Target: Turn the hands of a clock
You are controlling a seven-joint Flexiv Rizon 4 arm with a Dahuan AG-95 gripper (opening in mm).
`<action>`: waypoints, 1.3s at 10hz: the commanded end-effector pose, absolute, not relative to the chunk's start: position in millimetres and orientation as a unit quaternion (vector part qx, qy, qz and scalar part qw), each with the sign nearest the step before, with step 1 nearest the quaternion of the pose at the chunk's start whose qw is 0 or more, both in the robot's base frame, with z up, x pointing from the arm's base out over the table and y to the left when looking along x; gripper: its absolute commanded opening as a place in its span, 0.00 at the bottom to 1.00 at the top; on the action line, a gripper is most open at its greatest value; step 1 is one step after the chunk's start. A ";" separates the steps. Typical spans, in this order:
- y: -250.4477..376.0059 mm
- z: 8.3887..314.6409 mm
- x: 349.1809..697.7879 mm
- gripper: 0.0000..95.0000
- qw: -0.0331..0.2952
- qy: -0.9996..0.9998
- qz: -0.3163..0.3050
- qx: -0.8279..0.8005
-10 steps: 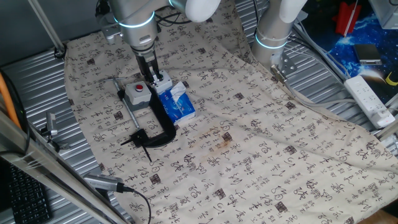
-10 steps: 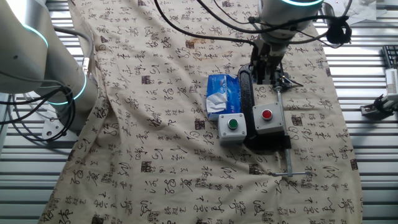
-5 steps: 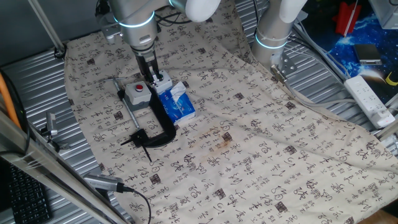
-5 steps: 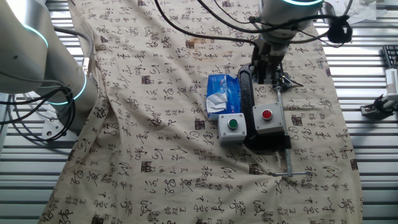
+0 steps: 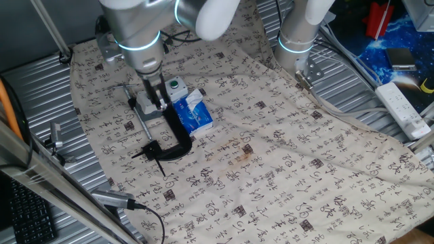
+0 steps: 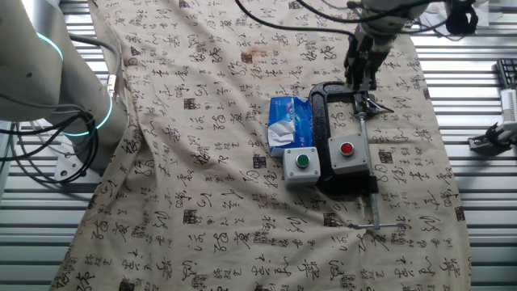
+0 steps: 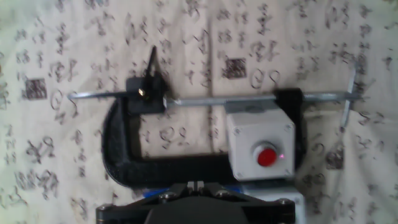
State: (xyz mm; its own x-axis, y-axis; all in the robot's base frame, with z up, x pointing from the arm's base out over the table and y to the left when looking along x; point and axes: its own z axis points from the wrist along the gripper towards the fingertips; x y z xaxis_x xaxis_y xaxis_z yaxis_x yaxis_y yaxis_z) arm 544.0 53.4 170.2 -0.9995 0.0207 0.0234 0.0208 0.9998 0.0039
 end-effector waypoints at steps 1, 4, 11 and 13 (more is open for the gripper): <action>62.8 165.5 546.1 0.00 0.010 -1.000 -0.002 -0.012; 84.5 154.0 556.9 0.00 0.005 -1.000 -0.002 -0.019; 127.2 131.8 584.0 0.00 0.001 -0.999 -0.003 -0.039; 136.4 123.7 589.3 0.00 -0.001 -0.999 -0.003 -0.042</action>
